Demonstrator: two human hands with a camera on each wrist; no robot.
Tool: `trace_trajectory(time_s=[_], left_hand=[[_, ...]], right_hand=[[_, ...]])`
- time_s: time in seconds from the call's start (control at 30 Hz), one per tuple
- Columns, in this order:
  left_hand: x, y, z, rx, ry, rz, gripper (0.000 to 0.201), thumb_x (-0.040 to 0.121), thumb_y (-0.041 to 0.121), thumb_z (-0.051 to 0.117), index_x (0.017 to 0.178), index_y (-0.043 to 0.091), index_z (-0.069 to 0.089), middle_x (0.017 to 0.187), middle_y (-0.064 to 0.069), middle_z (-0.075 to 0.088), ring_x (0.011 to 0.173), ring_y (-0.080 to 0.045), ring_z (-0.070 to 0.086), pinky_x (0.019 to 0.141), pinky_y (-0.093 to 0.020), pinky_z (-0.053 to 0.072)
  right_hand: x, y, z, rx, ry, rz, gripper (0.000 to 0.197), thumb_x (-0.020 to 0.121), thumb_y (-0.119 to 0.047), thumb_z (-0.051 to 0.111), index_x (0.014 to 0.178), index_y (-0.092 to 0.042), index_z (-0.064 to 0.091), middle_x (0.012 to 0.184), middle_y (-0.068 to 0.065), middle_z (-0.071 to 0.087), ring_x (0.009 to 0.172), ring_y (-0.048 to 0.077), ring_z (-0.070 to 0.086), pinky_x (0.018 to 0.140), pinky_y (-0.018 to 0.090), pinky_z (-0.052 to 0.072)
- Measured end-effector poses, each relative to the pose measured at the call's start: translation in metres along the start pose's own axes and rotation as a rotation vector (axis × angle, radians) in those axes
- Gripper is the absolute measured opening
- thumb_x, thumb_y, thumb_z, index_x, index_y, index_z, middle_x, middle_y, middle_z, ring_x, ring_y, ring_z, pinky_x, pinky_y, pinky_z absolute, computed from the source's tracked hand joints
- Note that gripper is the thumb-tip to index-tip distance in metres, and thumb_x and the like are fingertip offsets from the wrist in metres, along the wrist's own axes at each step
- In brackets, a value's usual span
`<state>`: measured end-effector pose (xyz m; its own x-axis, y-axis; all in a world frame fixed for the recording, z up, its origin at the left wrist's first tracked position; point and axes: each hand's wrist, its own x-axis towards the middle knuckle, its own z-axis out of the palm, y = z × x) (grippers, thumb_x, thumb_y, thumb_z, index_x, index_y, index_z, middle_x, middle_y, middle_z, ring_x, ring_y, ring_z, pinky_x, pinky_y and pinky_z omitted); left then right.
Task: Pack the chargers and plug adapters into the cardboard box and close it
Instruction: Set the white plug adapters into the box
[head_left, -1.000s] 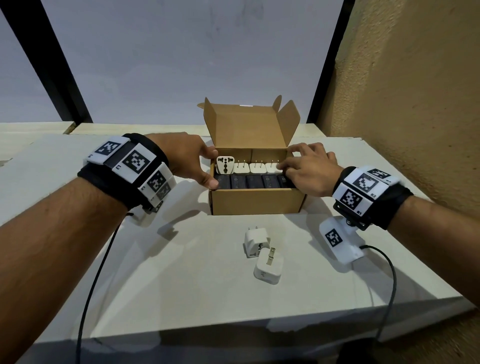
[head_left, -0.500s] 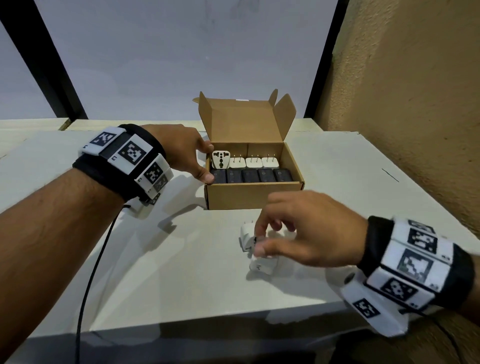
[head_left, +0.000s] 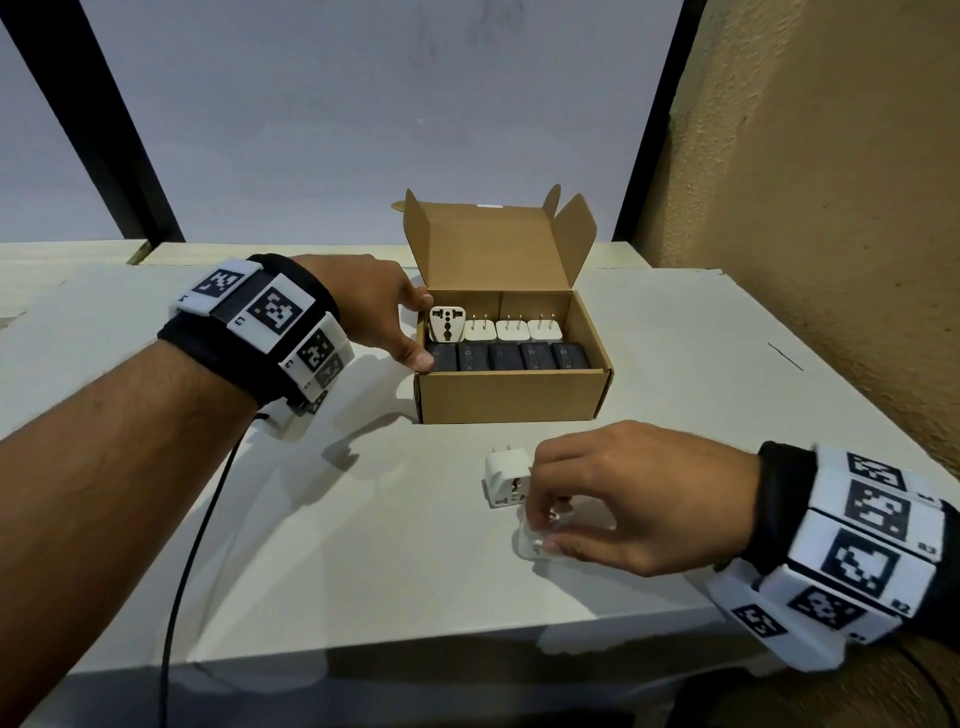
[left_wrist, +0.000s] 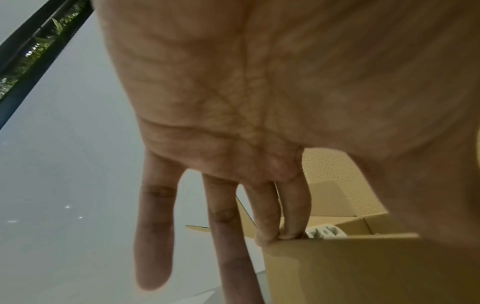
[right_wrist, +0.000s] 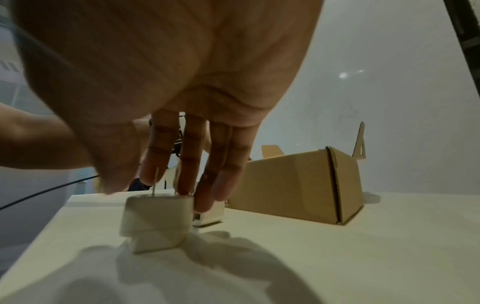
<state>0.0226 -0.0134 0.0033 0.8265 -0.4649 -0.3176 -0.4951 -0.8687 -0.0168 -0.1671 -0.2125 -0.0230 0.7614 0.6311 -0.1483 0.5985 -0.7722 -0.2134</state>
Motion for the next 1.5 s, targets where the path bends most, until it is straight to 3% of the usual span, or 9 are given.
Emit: trace_trajectory(time_s=[0.23,0.47,0.67,0.77,0.83,0.93,1.1,1.23,1.5], left_hand=[[-0.001,-0.001,0.001,-0.006,0.010,0.000,0.098,0.060,0.074,0.061,0.145,0.034,0.031,0.151,0.012,0.033,0.133,-0.022,0.040,0.108,-0.039,0.028],[-0.001,0.000,0.002,-0.019,0.020,-0.001,0.095,0.063,0.071,0.063,0.144,0.033,0.032,0.149,0.010,0.038,0.130,-0.022,0.042,0.106,-0.038,0.030],[-0.003,0.001,0.001,-0.035,0.020,0.007,0.094,0.066,0.068,0.064,0.145,0.031,0.032,0.150,0.011,0.035,0.132,-0.022,0.041,0.107,-0.038,0.030],[-0.003,0.001,0.000,-0.029,0.024,0.009,0.093,0.066,0.068,0.064,0.145,0.030,0.032,0.149,0.010,0.037,0.131,-0.022,0.042,0.106,-0.037,0.030],[-0.003,0.002,0.000,-0.028,0.026,0.002,0.093,0.065,0.068,0.064,0.145,0.031,0.033,0.149,0.010,0.038,0.131,-0.022,0.042,0.106,-0.038,0.031],[-0.002,0.001,0.001,-0.030,0.026,0.004,0.093,0.066,0.068,0.065,0.145,0.031,0.033,0.148,0.011,0.038,0.130,-0.022,0.043,0.106,-0.038,0.031],[-0.004,0.002,0.001,-0.036,0.028,0.013,0.092,0.067,0.067,0.063,0.145,0.030,0.032,0.148,0.008,0.039,0.131,-0.023,0.042,0.107,-0.040,0.030],[-0.003,0.001,0.002,-0.039,0.028,0.013,0.093,0.065,0.069,0.063,0.144,0.031,0.033,0.146,0.004,0.044,0.130,-0.024,0.043,0.107,-0.041,0.030],[-0.003,0.001,0.003,-0.056,0.034,0.010,0.093,0.065,0.069,0.064,0.144,0.030,0.034,0.146,0.003,0.044,0.128,-0.025,0.045,0.106,-0.041,0.031]], right_hand=[[-0.002,0.002,-0.012,0.048,-0.114,0.026,0.019,0.083,-0.044,0.067,0.091,-0.029,0.058,0.092,-0.015,0.056,0.076,0.001,0.053,0.073,0.017,0.052],[0.011,0.021,-0.071,0.389,0.247,0.025,0.025,0.086,-0.036,0.059,0.108,-0.041,0.068,0.101,-0.018,0.068,0.095,0.011,0.065,0.079,0.021,0.053],[0.045,0.048,-0.078,0.489,0.365,0.140,0.039,0.067,-0.042,0.077,0.101,-0.026,0.067,0.103,-0.003,0.069,0.090,0.019,0.068,0.083,0.036,0.057],[0.064,0.064,-0.073,0.465,0.424,0.191,0.035,0.072,-0.027,0.081,0.104,-0.023,0.067,0.103,-0.007,0.068,0.087,0.007,0.066,0.082,0.029,0.057],[0.075,0.071,-0.072,0.393,0.425,0.227,0.048,0.073,-0.031,0.080,0.117,-0.026,0.063,0.111,-0.014,0.067,0.097,-0.005,0.063,0.084,0.010,0.048],[0.088,0.076,-0.070,0.131,0.413,0.262,0.053,0.079,-0.037,0.075,0.128,-0.029,0.058,0.105,-0.025,0.059,0.086,-0.022,0.048,0.067,-0.008,0.030],[0.100,0.088,-0.063,0.074,0.472,0.329,0.039,0.086,-0.021,0.070,0.124,-0.024,0.063,0.117,-0.004,0.066,0.081,-0.004,0.052,0.069,-0.001,0.035],[0.107,0.092,-0.059,0.107,0.501,0.351,0.037,0.082,-0.007,0.072,0.115,-0.025,0.069,0.113,0.002,0.063,0.105,0.019,0.059,0.093,0.036,0.051],[0.117,0.085,-0.052,0.174,0.514,0.448,0.040,0.078,-0.018,0.079,0.116,-0.019,0.068,0.111,-0.004,0.070,0.080,0.006,0.058,0.079,0.020,0.044]])
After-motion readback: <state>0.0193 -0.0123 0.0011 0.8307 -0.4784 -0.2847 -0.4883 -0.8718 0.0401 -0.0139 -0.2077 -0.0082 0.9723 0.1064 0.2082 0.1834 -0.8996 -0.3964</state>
